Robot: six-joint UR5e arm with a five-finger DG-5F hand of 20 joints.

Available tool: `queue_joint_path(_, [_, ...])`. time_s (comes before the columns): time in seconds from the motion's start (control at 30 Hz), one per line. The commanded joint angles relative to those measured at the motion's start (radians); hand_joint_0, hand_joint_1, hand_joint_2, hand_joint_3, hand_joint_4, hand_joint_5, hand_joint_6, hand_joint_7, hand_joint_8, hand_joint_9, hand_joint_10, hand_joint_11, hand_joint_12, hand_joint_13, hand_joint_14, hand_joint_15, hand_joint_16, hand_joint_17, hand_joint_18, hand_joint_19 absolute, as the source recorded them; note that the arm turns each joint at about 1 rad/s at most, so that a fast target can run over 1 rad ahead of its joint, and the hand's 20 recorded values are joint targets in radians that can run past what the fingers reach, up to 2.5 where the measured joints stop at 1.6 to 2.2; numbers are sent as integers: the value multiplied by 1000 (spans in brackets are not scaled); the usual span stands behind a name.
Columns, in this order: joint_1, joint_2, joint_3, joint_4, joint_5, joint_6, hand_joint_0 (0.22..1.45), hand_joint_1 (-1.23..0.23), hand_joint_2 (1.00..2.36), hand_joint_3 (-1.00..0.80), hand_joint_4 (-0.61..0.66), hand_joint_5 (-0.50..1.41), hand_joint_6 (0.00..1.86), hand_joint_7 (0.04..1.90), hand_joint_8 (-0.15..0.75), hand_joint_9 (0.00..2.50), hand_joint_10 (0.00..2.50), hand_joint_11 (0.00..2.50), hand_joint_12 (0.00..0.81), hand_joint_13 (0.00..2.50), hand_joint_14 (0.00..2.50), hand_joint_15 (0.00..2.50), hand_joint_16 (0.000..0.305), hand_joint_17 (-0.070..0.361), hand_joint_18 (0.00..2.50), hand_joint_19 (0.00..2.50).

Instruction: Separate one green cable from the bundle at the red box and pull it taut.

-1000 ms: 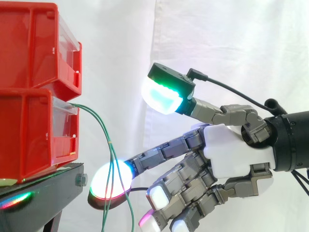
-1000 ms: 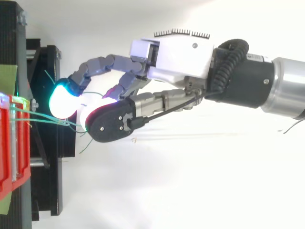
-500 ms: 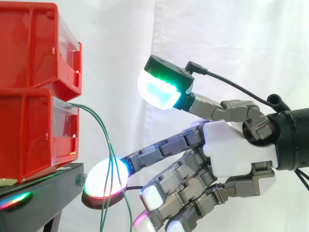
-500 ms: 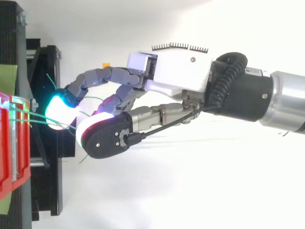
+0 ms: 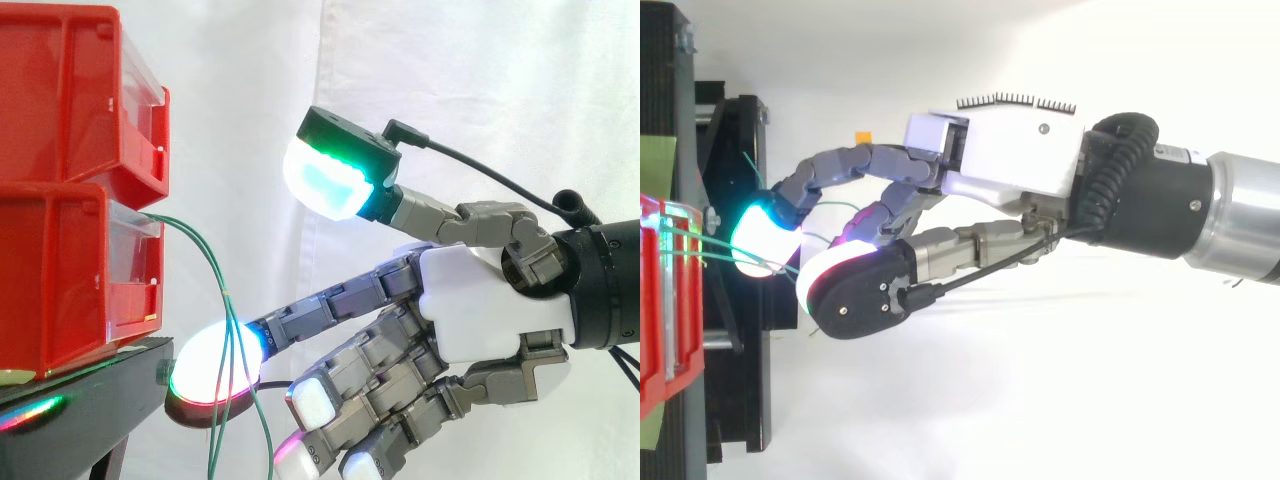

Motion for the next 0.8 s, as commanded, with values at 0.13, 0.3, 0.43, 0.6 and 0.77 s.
queue_joint_path(0.13, [3,0,6,0,0,2,347,-437,1000,-500,151,-169,501,640,329,935,10,508,413,689,12,410,77,172,766,439])
queue_joint_path(0.3, [6,0,8,0,0,16,349,-440,1000,-500,154,-166,501,644,330,936,11,513,414,692,12,406,77,172,765,440])
queue_joint_path(0.43, [12,0,11,-3,1,29,351,-442,1000,-500,158,-165,501,648,327,939,11,514,413,691,12,406,76,172,763,441])
queue_joint_path(0.6, [17,0,14,-3,1,40,352,-443,1000,-500,157,-163,501,644,328,939,11,515,412,693,12,415,76,172,760,441])
queue_joint_path(0.77, [19,0,14,-5,1,54,362,-452,1000,-500,164,-156,501,653,327,943,13,517,409,696,12,409,75,169,750,450])
